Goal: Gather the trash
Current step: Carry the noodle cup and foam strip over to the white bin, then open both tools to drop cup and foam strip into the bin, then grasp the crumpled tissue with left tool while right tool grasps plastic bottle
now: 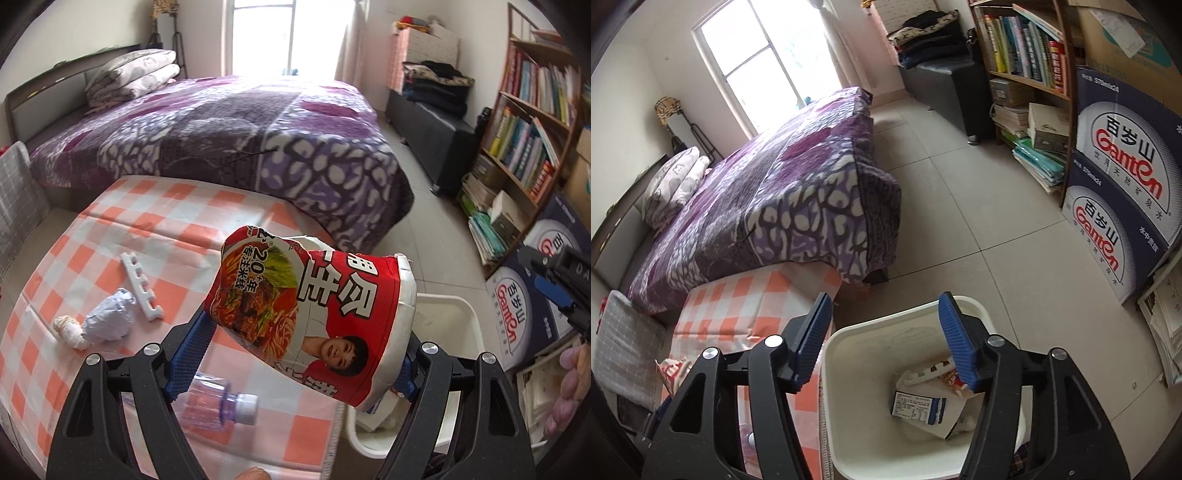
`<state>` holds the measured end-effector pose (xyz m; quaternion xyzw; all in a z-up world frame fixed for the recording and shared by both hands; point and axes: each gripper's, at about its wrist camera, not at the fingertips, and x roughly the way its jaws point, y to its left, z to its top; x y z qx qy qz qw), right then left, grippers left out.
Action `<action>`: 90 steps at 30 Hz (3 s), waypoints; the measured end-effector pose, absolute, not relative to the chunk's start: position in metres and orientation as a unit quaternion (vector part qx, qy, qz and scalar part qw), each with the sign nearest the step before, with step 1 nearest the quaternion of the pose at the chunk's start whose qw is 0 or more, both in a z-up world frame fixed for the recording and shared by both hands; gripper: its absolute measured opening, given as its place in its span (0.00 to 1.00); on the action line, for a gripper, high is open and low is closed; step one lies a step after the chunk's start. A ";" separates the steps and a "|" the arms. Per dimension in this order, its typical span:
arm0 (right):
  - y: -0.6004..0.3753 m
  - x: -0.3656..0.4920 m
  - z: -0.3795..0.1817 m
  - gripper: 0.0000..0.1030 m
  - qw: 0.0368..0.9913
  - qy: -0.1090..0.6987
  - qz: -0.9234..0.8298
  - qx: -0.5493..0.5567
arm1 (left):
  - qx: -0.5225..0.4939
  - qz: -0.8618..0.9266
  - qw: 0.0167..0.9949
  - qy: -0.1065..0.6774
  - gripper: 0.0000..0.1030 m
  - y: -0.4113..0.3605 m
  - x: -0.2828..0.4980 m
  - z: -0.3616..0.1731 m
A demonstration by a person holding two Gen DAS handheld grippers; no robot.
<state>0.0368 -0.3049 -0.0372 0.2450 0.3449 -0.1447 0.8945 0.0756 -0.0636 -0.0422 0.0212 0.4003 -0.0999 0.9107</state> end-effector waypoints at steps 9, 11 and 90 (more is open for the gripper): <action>-0.335 0.018 -0.034 0.78 0.889 0.324 -0.186 0.264 | 0.037 -0.155 0.891 0.425 0.77 -0.103 0.062 -0.057; -0.340 0.014 -0.033 0.80 0.889 0.320 -0.194 0.264 | 0.038 -0.166 0.886 0.431 0.77 -0.109 0.060 -0.061; 0.040 0.090 -0.155 0.89 0.791 0.478 0.303 -0.232 | 0.060 -0.006 0.807 0.588 0.50 0.163 0.176 -0.138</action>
